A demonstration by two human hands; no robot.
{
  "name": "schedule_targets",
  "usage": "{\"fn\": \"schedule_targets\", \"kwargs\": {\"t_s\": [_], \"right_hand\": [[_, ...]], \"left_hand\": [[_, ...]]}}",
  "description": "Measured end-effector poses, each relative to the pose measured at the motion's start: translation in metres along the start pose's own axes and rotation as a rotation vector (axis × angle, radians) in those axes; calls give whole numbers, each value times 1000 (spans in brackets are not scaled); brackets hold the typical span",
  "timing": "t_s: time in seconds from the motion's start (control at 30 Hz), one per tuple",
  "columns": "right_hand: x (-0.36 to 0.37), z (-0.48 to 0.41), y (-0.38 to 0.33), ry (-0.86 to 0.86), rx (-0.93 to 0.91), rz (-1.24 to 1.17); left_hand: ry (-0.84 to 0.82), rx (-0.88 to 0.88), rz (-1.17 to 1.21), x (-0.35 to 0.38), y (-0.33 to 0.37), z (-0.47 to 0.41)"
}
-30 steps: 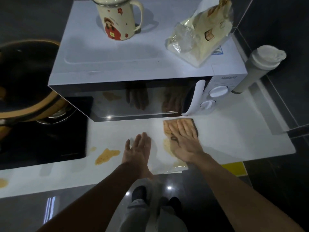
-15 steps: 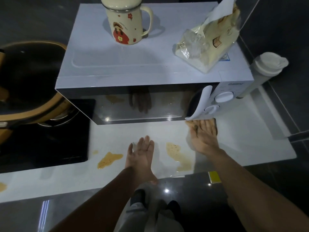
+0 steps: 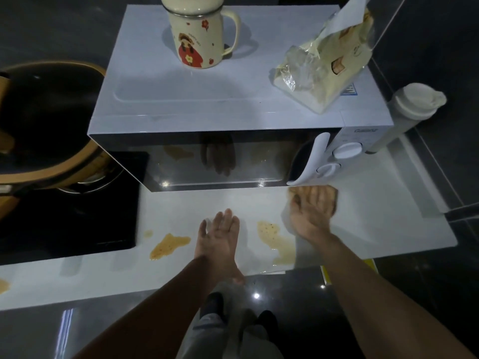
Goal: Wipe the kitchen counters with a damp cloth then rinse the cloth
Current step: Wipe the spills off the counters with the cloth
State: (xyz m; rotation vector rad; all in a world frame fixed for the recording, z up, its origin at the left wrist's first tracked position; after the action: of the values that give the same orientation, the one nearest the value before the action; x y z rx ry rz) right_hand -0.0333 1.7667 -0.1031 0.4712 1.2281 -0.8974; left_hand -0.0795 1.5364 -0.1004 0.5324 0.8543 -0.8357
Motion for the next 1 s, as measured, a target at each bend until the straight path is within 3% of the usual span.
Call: {"fn": "schedule_targets", "kwargs": {"t_s": [0.1, 0.17, 0.27, 0.37, 0.47, 0.57, 0.63, 0.7, 0.8, 0.9, 1.0], "right_hand": [[28, 32, -62, -127, -404, 51], [13, 35, -65, -161, -519, 3], [-17, 8, -3, -86, -352, -163], [2, 14, 75, -109, -259, 36], [31, 67, 109, -177, -267, 136], [36, 119, 80, -216, -241, 35], [48, 138, 49, -151, -223, 103], [62, 143, 33, -136, -101, 107], [56, 132, 37, -26, -57, 65], [44, 131, 57, -68, 38, -32], [45, 144, 42, -87, -22, 70]], "left_hand": [[11, 3, 10, -1, 0, 1], [12, 3, 14, -3, 1, 2], [16, -12, 6, -1, 1, 3], [-4, -13, -4, 0, 1, 3], [-6, -8, -8, 2, -1, 1], [-9, -9, -7, 2, 0, 1], [-8, -10, -11, 0, 1, 1], [-7, -11, -5, -1, 2, 1], [-5, -17, 9, 0, 2, 2], [3, -12, 26, 0, 0, 2], [6, -2, 36, 0, 1, 2]]}}
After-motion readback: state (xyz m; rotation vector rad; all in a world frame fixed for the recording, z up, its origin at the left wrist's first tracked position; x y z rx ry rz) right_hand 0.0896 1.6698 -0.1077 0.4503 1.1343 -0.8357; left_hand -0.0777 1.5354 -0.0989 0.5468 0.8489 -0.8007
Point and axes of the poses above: each hand's wrist, its own z-axis away from the middle knuckle, its own x-axis out of the palm, y = z × x, the point moved 8 cm from there along -z, towards the middle knuckle, and after that the axes turned 9 degrees about x, right-handed, at the moved point
